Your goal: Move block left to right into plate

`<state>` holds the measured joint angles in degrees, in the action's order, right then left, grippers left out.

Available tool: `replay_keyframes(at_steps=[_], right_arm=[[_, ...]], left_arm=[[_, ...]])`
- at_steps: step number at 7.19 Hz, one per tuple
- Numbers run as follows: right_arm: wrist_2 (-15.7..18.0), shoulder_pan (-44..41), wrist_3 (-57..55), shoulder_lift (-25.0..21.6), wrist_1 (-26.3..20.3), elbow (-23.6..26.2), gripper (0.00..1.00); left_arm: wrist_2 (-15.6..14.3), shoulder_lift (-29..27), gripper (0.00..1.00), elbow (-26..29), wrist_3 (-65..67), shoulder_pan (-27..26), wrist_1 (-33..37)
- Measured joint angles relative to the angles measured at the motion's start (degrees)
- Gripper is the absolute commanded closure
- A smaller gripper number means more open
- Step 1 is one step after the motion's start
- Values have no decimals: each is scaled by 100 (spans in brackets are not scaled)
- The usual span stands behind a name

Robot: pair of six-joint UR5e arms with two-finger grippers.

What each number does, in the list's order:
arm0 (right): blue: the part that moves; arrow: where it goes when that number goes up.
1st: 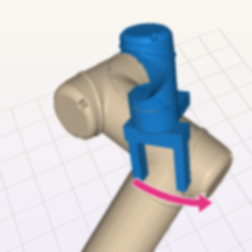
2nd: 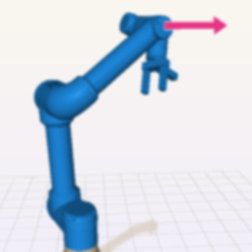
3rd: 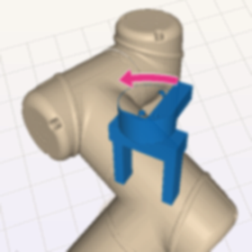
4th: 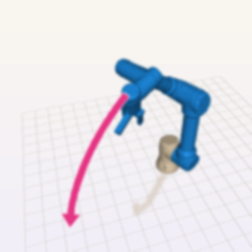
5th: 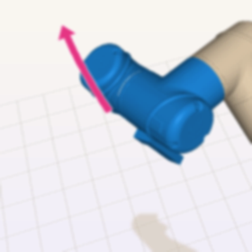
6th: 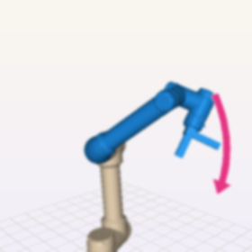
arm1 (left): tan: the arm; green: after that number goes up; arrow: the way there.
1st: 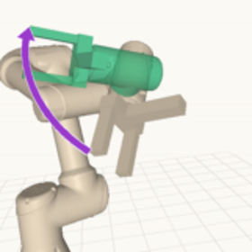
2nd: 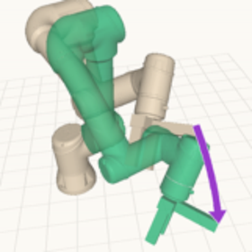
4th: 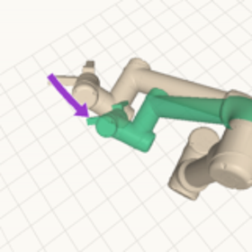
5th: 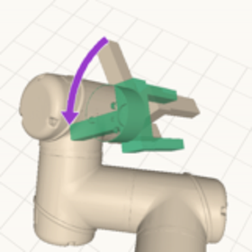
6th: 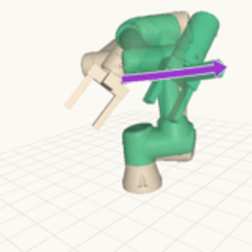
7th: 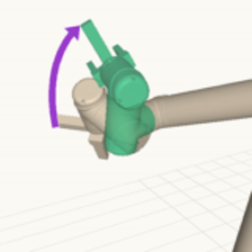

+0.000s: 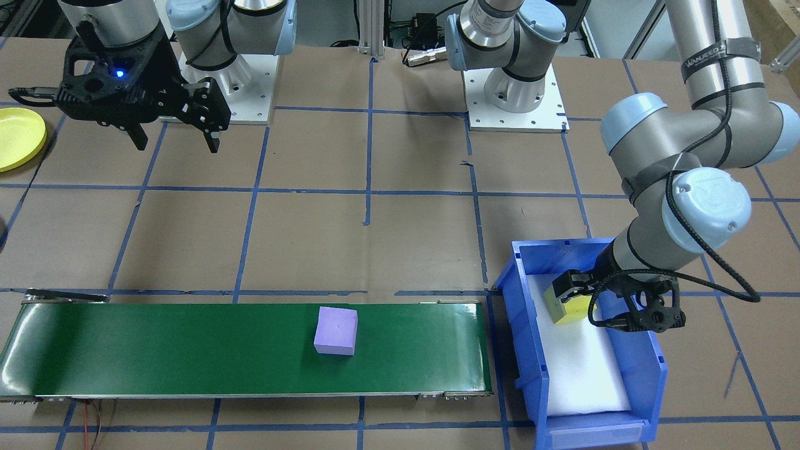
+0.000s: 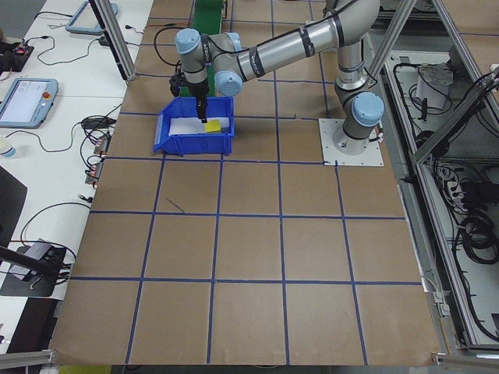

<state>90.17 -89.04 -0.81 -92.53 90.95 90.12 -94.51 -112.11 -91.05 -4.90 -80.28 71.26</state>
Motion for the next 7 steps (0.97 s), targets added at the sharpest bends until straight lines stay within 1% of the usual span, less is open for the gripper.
replay_keyframes(at_steps=[1,3,4,5,6,7], right_arm=[[-126,231,34,1,-20,-85,0],[-212,666,304,69,-95,-300,0],[-222,932,615,305,-101,-418,0],[-239,1172,895,691,-100,-602,0],[-371,1378,1185,1116,-103,-805,0],[-609,1535,1509,1432,-87,-915,0]], left_arm=[[3,-96,0,-80,45,2,-45],[6,-356,0,-136,50,3,-223],[-3,-498,5,-147,40,4,-291],[-5,-597,14,-161,36,4,-333],[1,-689,37,-202,21,4,-464],[5,-758,51,-264,-17,4,-664]])
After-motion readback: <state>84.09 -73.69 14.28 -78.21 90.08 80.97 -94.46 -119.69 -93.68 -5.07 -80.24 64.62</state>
